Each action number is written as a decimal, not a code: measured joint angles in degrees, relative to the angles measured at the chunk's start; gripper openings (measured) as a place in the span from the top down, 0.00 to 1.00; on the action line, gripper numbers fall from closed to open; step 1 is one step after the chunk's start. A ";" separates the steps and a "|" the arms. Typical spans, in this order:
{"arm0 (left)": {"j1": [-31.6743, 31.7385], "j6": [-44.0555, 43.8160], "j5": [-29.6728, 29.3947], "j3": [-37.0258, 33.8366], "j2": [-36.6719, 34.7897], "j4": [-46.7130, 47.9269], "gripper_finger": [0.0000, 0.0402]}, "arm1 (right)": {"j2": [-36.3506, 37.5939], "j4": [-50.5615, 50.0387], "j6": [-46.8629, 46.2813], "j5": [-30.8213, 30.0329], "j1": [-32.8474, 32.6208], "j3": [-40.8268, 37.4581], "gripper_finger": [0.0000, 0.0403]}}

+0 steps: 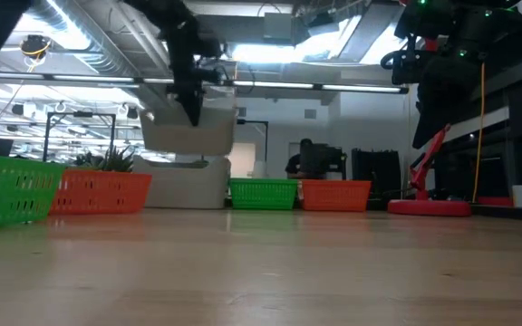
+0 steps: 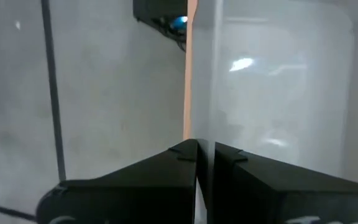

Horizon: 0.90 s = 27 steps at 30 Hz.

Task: Stack baskets by color
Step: Stack the gray bin on top of the top gray bin

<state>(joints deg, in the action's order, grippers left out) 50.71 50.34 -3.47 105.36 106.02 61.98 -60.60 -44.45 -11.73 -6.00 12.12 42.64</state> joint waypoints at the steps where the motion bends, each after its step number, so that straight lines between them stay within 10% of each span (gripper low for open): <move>1: 0.05 0.17 -0.31 -0.01 0.72 -0.03 1.00 | 0.00 -0.02 -0.02 0.00 0.00 -0.01 0.75; 27: 1.26 -0.23 3.29 -4.39 1.39 -1.73 1.00 | 0.00 -0.20 0.22 0.02 0.00 -0.01 0.75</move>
<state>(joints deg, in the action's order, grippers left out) 51.97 50.11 -0.18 100.97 107.42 60.25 -60.60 -44.64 -11.51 -5.98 12.12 42.63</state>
